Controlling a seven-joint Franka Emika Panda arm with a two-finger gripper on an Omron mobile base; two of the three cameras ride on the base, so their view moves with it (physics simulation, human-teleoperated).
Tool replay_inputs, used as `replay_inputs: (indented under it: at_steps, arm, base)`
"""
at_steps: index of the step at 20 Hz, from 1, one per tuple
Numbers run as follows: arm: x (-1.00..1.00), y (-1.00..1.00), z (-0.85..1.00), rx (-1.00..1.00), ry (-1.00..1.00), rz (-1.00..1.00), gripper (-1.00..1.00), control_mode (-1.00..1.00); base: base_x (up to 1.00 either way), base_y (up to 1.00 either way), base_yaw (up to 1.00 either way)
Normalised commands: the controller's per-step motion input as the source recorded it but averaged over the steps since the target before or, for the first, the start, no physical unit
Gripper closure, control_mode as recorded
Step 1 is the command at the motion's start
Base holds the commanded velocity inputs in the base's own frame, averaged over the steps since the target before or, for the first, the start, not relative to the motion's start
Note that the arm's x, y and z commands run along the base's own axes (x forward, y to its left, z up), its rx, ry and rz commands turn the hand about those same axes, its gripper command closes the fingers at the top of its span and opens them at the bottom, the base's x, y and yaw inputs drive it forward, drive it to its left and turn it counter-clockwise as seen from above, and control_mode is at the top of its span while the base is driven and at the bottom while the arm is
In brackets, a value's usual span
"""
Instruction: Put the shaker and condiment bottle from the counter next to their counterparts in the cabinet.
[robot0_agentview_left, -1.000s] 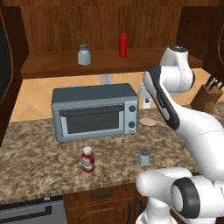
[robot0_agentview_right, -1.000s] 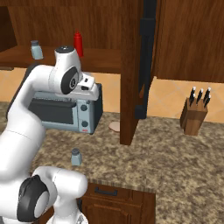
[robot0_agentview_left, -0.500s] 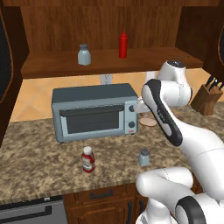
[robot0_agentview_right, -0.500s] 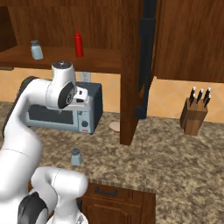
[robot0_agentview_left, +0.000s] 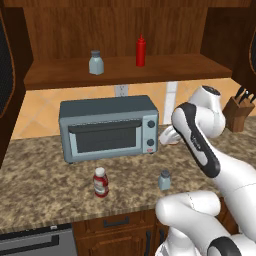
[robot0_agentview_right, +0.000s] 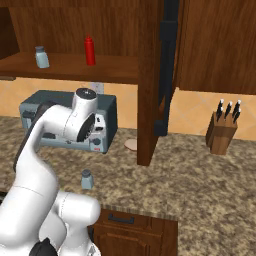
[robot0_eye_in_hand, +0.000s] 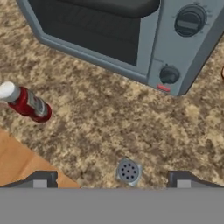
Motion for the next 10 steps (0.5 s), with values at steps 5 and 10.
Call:
replay_inputs:
  at_steps: [5,10]
  arm:
    - [0.00,-0.22,-0.34,0.03,-0.02,0.17,-1.00,-1.00]
    - [0.00,-0.37,-0.52,0.12,-0.01,0.17,-1.00,-1.00]
  base:
    - [0.00,0.00,0.00]
    - [0.00,0.00,0.00]
